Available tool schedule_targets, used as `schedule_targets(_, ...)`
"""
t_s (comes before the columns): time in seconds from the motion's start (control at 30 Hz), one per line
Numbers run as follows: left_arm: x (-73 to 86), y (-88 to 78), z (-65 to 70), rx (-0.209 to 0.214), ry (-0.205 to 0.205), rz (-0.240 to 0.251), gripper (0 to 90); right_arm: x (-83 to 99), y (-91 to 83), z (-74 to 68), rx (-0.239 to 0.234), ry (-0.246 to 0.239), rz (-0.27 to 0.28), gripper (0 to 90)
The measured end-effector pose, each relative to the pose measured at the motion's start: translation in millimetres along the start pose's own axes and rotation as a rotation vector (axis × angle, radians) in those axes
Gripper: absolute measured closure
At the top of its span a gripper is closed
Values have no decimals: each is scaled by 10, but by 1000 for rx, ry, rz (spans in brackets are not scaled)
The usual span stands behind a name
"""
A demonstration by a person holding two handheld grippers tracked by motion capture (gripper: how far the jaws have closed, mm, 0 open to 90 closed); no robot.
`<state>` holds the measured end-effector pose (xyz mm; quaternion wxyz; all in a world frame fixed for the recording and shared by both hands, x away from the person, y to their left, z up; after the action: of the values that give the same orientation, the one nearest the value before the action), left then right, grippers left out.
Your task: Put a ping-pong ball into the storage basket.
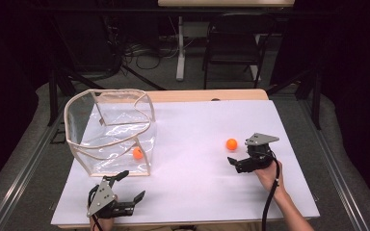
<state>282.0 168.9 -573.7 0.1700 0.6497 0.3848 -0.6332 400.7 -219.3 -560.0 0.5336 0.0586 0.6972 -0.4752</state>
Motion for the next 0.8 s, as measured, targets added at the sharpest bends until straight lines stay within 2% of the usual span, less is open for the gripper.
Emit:
schedule_targets(0.3,3,28,-10,4,-4,-1,157,-44,117,98,14,9,-11,0)
schedule_targets(0.8,5,1,-7,0,-4,-1,157,-129,295,183,19,20,-37,0)
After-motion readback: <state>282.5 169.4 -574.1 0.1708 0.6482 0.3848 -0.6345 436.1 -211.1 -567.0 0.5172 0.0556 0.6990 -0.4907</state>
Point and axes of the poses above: each handheld gripper's, and its own axes: y roughly forward along the jaws, x roughly out of its underside, z roughly to its right, the point moved 7 cm from there along y, roughly forward along the jaws, and after that the axes turned 4 degrees about -x, right-handed, at the moved point
